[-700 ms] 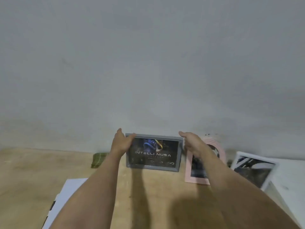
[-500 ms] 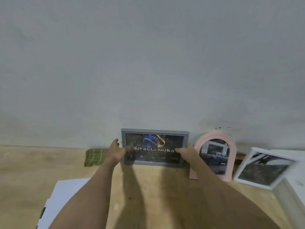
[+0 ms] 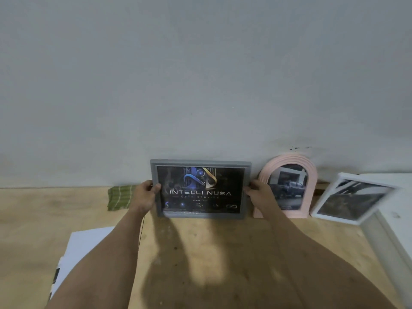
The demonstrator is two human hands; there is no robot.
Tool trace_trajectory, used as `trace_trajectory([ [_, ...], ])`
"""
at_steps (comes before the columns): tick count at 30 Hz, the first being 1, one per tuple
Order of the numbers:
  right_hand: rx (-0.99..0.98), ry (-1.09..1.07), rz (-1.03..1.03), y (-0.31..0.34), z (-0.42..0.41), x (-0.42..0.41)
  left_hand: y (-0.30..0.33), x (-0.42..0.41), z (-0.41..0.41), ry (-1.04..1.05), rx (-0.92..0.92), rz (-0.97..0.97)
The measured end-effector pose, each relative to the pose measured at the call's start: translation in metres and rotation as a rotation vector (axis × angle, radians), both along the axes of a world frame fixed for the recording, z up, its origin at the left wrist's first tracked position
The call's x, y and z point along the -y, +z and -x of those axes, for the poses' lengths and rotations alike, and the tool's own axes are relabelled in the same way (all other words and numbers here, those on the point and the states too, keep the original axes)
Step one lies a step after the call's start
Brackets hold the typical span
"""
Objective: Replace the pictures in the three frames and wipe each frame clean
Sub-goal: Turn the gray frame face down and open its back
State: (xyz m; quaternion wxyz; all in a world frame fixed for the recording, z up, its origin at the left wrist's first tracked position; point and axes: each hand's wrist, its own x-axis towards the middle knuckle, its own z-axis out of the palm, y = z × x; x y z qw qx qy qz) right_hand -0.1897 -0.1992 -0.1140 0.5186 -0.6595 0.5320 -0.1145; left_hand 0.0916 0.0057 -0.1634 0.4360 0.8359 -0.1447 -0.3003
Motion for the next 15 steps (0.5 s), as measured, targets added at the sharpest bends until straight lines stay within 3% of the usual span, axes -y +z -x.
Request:
trace_trajectory([
  [5, 0.093, 0.089, -0.014, 0.037, 0.041, -0.019, -0.013, -0.025, 0.015, 0.017, 0.024, -0.035],
  [10, 0.185, -0.016, -0.023, 0.07, 0.091, -0.041, 0.079, -0.025, 0.128, -0.017, 0.137, -0.083],
  [15, 0.115, -0.142, 0.116, 0.115, 0.131, -0.076, 0.141, -0.008, 0.256, -0.359, 0.261, 0.043],
])
